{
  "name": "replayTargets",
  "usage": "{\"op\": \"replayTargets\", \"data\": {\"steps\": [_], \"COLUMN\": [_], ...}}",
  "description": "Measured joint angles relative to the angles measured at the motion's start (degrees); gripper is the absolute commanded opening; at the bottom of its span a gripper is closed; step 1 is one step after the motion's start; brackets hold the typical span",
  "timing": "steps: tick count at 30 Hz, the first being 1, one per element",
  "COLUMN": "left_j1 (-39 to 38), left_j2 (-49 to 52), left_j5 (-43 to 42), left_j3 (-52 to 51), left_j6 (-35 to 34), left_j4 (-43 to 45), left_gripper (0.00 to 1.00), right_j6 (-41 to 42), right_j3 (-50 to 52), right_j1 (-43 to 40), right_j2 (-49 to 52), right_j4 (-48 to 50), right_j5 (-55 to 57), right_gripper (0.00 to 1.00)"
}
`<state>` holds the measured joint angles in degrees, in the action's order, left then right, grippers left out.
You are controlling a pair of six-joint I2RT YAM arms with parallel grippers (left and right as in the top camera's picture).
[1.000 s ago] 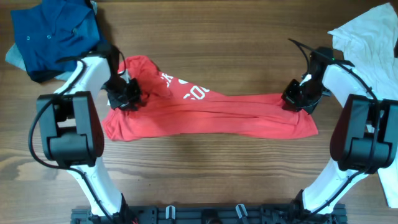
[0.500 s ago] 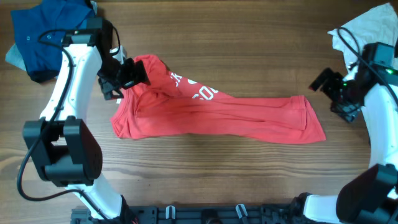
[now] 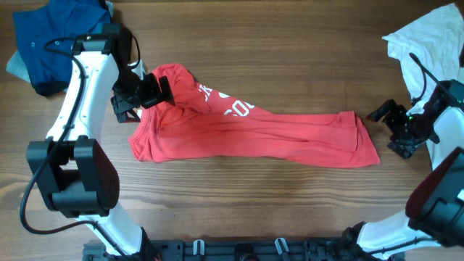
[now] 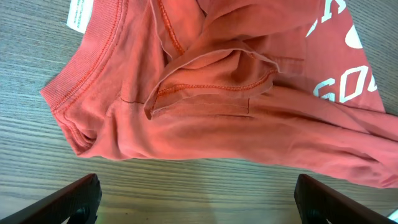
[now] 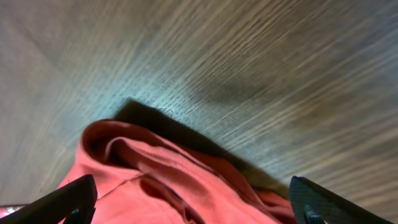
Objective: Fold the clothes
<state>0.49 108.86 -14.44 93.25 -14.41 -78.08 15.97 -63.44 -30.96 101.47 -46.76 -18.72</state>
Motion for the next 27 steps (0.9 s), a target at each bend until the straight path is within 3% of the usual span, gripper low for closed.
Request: {"op": "replayTargets", "data": {"steps": [9,19,20,22,25,26,27], "left_j1": [0.0,0.0,0.0,0.0,0.0,0.0,0.0], "left_j2": [0.0,0.0,0.0,0.0,0.0,0.0,0.0], "left_j5": [0.0,0.0,0.0,0.0,0.0,0.0,0.0], "left_j3": [-0.1,-0.1,-0.1,-0.1,-0.1,-0.1,-0.1], "left_j6": [0.0,0.0,0.0,0.0,0.0,0.0,0.0], "left_j4": [0.0,0.5,0.5,0.5,0.5,0.5,0.5], "left_gripper": [1.0,1.0,1.0,1.0,1.0,1.0,1.0], "right_j6": [-6.7,-10.3,-10.3,-10.4,-9.2,-8.2,-7.0], "right_j3": [1.1,6.5,6.6,7.2,8.4,8.5,8.5], "right_j1": [0.0,6.5,7.4,9.7,11.8,12.0,12.0], "right_j2": [4.8,2.8,2.8,2.8,3.8,3.9,4.0], "right_j4": [1.0,2.7,2.8,3.2,4.0,4.0,4.1], "right_j5": [-7.0,-12.7,-13.2,-13.8,-14.5,-14.4,-14.1], "right_gripper": [0.99,0.87,0.8,0.5,0.38,0.31,0.18]}}
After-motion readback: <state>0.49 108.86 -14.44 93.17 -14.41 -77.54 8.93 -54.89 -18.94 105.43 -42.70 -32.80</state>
